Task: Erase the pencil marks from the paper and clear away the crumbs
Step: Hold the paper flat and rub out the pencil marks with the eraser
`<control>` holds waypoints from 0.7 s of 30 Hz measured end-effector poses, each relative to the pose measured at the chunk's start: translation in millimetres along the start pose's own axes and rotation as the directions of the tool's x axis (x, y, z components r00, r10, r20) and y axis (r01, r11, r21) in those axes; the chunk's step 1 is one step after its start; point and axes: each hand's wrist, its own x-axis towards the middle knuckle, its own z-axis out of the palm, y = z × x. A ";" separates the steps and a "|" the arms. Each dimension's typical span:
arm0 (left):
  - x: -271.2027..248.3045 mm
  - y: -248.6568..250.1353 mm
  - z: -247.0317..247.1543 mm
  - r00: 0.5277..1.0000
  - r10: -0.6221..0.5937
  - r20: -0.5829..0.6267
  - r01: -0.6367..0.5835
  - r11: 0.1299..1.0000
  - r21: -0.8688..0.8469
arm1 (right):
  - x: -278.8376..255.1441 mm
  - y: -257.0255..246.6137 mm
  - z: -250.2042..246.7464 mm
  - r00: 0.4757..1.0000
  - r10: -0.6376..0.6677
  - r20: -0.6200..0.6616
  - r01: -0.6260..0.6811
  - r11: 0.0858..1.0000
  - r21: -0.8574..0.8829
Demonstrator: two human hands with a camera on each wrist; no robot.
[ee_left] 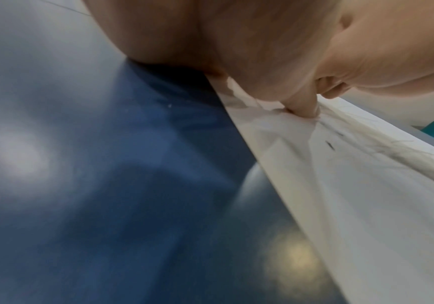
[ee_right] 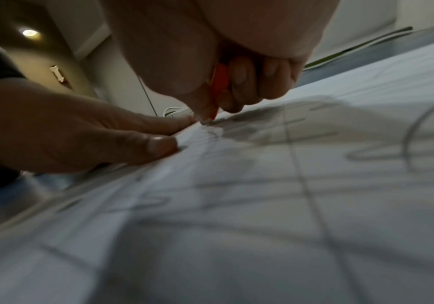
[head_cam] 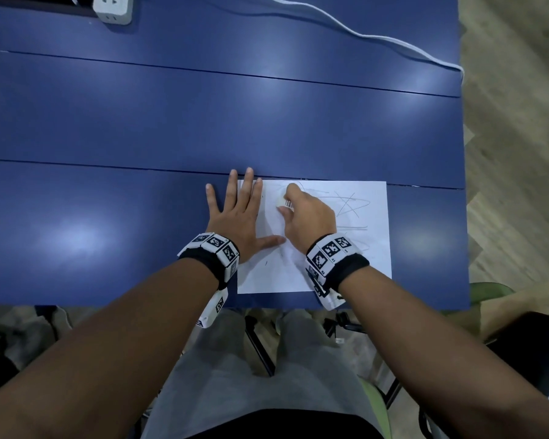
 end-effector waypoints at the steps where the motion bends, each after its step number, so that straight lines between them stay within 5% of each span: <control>1: 0.0 0.0 0.2 1.000 -0.002 0.006 0.002 1.000 0.002 | -1.9 -2.2 1.7 1.000 0.007 -0.002 -0.007 1.000 0.007; 21: 0.2 -1.0 1.9 1.000 0.000 0.002 0.000 1.000 0.006 | -3.7 -9.2 3.3 0.999 -0.034 0.021 0.034 0.999 0.003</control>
